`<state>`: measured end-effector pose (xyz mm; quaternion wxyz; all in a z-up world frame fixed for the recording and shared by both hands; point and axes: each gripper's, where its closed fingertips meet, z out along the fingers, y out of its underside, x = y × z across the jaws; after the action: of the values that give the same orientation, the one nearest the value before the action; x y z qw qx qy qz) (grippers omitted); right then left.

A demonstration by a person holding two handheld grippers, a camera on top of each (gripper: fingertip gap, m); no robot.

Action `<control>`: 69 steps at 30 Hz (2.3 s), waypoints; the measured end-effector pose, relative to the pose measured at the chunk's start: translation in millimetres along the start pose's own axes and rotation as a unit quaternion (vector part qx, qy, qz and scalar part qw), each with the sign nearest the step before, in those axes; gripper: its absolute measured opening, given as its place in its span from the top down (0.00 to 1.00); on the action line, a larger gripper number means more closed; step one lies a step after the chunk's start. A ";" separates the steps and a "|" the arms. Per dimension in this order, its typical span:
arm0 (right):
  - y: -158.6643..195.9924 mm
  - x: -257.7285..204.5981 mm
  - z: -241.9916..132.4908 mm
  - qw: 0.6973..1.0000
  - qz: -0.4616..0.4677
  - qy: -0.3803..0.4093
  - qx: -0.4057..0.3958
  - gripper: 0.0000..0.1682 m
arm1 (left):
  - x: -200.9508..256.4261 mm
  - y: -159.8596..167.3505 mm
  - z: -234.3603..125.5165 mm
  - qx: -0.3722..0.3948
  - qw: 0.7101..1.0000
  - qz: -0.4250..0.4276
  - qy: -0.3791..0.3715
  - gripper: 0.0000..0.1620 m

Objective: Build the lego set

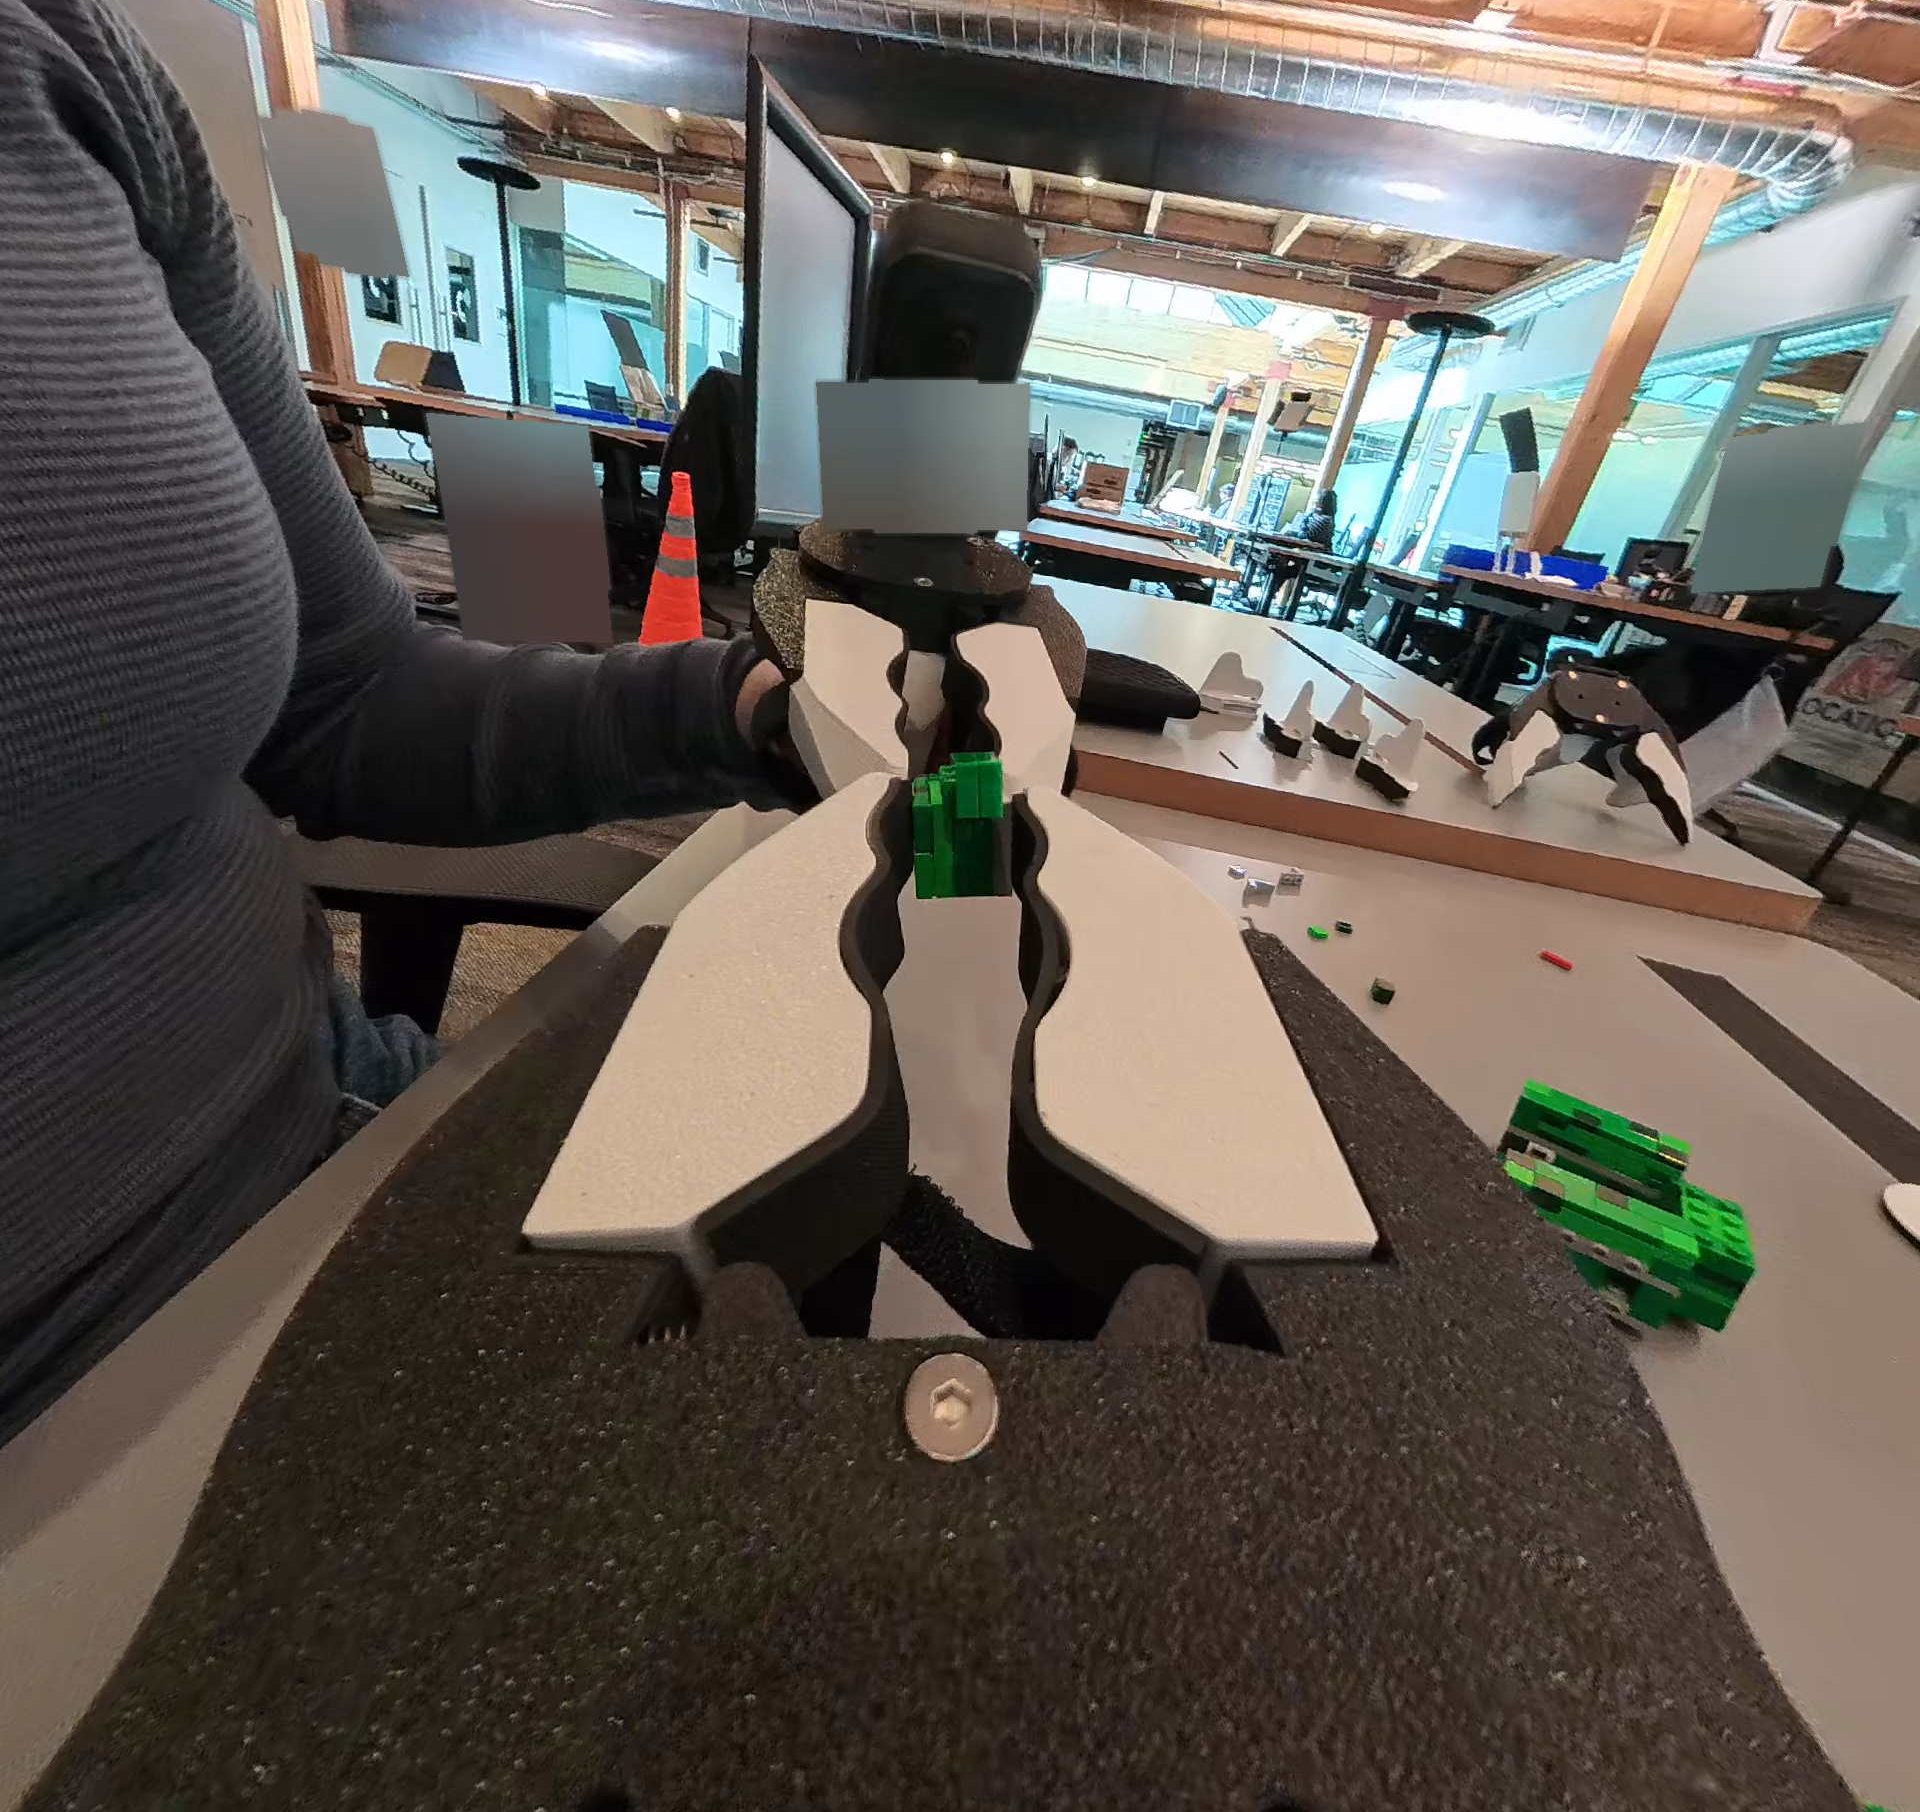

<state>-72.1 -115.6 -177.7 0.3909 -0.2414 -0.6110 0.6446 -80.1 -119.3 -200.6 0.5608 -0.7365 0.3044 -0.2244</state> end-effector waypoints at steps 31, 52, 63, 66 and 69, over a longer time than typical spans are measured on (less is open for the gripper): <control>18.1 30.5 1.3 0.625 -0.688 0.284 -0.234 1.00 | -15.8 4.8 2.3 0.067 0.908 -0.412 0.040 0.90; 38.4 65.4 -52.5 0.830 -0.373 0.341 -0.235 1.00 | -44.2 53.9 -6.1 0.040 0.924 -0.376 -0.058 0.86; 82.3 43.2 -81.8 0.952 0.110 0.140 -0.250 0.82 | -56.9 83.8 39.7 -0.220 0.972 0.060 -0.049 0.67; 84.2 38.1 -81.2 0.954 0.089 0.126 -0.257 0.82 | -56.5 94.8 52.7 -0.251 0.967 0.042 0.018 0.69; 82.1 41.0 -86.0 0.957 0.078 0.134 -0.246 0.81 | -57.0 108.8 56.6 -0.288 0.955 0.037 0.059 0.73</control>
<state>-45.1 -27.0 -262.8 0.3460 -0.4614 -0.6717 0.4649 -104.1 -60.5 -320.0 0.3136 -0.8407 0.4154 -0.1490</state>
